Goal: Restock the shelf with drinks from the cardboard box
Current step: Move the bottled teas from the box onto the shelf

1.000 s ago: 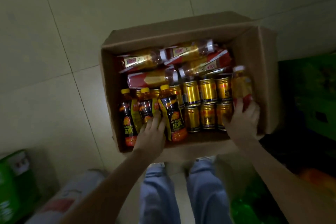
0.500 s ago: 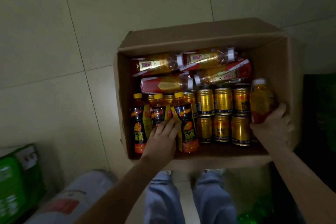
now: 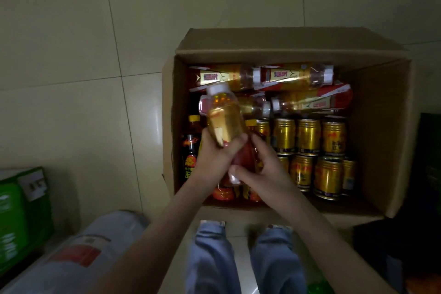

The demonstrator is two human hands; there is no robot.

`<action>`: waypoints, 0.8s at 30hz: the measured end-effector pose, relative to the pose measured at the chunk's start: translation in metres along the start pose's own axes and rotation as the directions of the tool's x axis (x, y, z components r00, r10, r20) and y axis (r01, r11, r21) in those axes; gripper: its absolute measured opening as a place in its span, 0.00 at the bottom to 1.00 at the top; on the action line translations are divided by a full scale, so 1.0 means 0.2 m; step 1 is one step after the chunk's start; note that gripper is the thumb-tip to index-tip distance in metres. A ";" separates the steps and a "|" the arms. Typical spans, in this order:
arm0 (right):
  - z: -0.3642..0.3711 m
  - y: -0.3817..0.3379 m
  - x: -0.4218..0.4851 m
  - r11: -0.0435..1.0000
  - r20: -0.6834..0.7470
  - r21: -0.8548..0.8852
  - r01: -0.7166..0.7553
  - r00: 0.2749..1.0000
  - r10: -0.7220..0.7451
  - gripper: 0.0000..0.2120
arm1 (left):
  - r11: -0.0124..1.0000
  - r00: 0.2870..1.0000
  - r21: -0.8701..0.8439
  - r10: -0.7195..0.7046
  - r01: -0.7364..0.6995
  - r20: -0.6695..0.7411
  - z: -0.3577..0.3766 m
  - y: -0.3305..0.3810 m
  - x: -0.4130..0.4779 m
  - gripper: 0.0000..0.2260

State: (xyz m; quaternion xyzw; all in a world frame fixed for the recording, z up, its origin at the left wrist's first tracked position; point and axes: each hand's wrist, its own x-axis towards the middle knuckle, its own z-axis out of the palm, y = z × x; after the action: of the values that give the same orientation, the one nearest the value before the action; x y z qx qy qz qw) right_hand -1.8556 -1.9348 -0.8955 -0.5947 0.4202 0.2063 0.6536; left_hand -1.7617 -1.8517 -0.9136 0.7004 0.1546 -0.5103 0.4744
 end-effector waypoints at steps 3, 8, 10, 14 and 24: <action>0.00 -0.03 0.09 0.992 0.108 -0.124 0.025 0.994 -0.012 0.30 | 0.976 0.980 0.196 0.129 -0.099 -0.151 -0.18 0.00 -0.03 0.26; -0.07 -0.11 0.32 0.723 -0.119 -0.678 0.133 0.951 -0.287 0.31 | 0.698 0.842 0.700 0.462 -0.152 -0.278 -0.35 0.03 -0.07 0.35; -0.06 -0.18 0.47 0.602 -0.059 -0.776 0.186 0.930 -0.363 0.33 | 0.667 0.826 0.738 0.469 -0.099 -0.313 -0.38 0.04 -0.03 0.35; 0.02 -0.23 0.75 0.377 0.010 -0.913 0.159 0.929 -0.370 0.36 | 0.613 0.807 0.790 0.461 0.010 -0.368 -0.38 0.01 0.07 0.35; 0.06 -0.21 0.99 -0.163 -0.015 -0.981 -0.104 0.880 -0.474 0.31 | 0.581 0.838 0.813 0.423 0.041 -0.344 -0.32 0.00 0.15 0.36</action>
State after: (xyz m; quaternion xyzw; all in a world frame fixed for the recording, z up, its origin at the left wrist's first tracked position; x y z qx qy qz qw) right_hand -1.7081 -1.9781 -1.0284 -0.9587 0.1424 0.2284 -0.0914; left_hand -1.7114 -1.8066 -0.9382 0.9564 -0.0498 -0.2661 0.1092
